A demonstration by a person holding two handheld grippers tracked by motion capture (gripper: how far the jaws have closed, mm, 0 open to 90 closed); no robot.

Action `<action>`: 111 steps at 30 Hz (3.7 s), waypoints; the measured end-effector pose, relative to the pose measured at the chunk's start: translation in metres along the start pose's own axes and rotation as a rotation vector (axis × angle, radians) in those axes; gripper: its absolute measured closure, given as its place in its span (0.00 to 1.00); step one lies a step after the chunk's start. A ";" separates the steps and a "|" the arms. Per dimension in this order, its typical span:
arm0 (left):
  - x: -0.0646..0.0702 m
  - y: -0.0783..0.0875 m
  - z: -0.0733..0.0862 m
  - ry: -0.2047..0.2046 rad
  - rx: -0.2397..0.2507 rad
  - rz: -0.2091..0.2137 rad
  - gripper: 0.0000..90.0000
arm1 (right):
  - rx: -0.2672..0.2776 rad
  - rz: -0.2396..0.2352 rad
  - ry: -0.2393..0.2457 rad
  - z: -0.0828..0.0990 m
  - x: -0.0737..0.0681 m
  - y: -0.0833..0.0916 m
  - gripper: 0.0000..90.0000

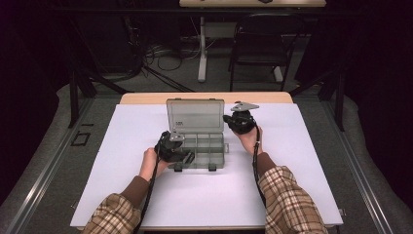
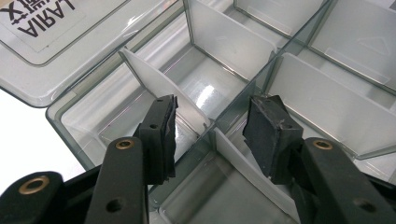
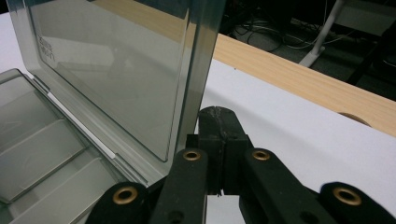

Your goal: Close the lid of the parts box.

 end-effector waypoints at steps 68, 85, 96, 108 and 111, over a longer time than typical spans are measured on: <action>-0.053 0.076 -0.042 0.057 0.319 -0.248 0.76 | 0.037 -0.043 0.082 0.001 -0.012 0.024 0.99; -0.054 0.078 -0.040 0.054 0.330 -0.222 0.80 | 0.052 -0.071 0.147 -0.023 -0.013 0.065 0.73; -0.052 0.079 -0.038 0.061 0.331 -0.201 0.81 | 0.041 -0.068 0.141 -0.036 -0.024 0.060 0.87; -0.047 0.083 -0.033 0.041 0.317 -0.194 0.81 | 0.048 -0.047 0.170 -0.028 -0.035 0.068 0.87; -0.045 0.084 -0.031 0.034 0.311 -0.192 0.81 | 0.051 -0.040 0.178 -0.026 -0.037 0.069 0.87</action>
Point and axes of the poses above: each handheld gripper's, and its own axes: y roughly backward along the jaws, z roughly out of its underside, x roughly to its right, the point moved 5 cm from there along -y, roughly forward along the jaws, and after that the axes turned 4 degrees about z, right-handed, at the moved point
